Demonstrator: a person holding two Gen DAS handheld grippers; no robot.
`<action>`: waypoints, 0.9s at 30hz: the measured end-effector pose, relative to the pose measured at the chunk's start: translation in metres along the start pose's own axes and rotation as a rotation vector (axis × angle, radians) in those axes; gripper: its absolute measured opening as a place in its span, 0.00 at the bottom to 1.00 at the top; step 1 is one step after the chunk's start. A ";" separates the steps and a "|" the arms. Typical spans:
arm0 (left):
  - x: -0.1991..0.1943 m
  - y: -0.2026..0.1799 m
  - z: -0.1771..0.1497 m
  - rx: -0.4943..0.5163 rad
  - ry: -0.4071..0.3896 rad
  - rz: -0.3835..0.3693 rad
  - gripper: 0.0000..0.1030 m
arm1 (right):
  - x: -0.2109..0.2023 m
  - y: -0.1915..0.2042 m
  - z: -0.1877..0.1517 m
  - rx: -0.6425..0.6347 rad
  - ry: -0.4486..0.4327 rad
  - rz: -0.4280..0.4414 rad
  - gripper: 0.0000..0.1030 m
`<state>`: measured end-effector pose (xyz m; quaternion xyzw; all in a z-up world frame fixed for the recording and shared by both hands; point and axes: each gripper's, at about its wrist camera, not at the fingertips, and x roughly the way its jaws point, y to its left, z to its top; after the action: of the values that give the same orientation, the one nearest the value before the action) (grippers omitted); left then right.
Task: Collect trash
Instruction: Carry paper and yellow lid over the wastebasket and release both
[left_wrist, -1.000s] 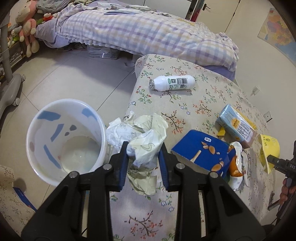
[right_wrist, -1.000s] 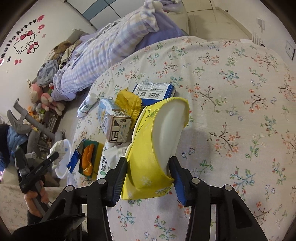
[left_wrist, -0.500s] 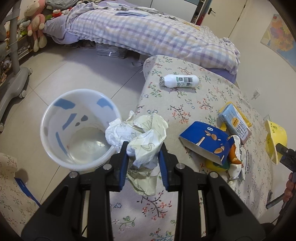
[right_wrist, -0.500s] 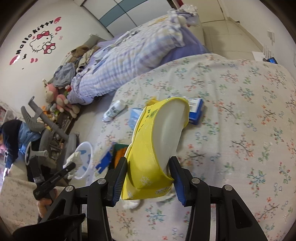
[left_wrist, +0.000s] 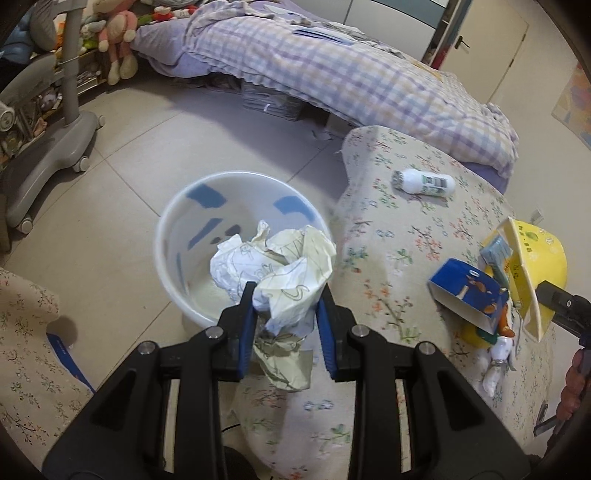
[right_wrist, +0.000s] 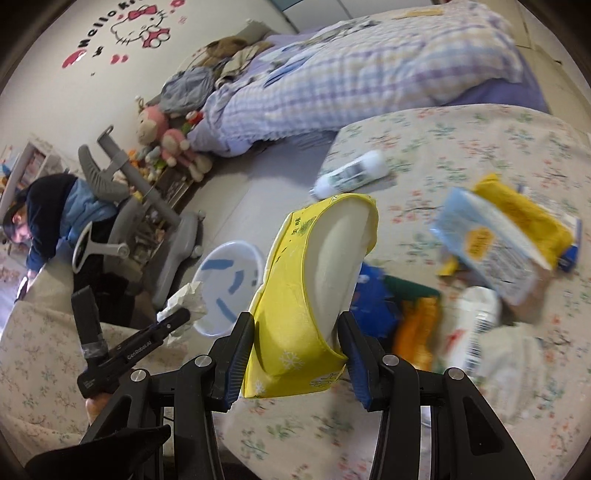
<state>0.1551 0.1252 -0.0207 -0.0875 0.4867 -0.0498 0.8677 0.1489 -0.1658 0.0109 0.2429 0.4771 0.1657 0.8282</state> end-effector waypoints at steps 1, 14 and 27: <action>0.000 0.005 0.000 -0.008 -0.001 0.005 0.32 | 0.005 0.006 0.000 -0.007 0.004 0.008 0.47; 0.010 0.058 0.006 -0.097 0.004 0.064 0.32 | 0.118 0.080 0.006 -0.097 0.097 0.046 0.47; 0.029 0.077 0.012 -0.090 0.011 0.112 0.32 | 0.165 0.085 0.005 -0.125 0.120 0.011 0.48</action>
<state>0.1802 0.1967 -0.0544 -0.0988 0.4972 0.0205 0.8618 0.2304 -0.0132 -0.0564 0.1832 0.5131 0.2138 0.8108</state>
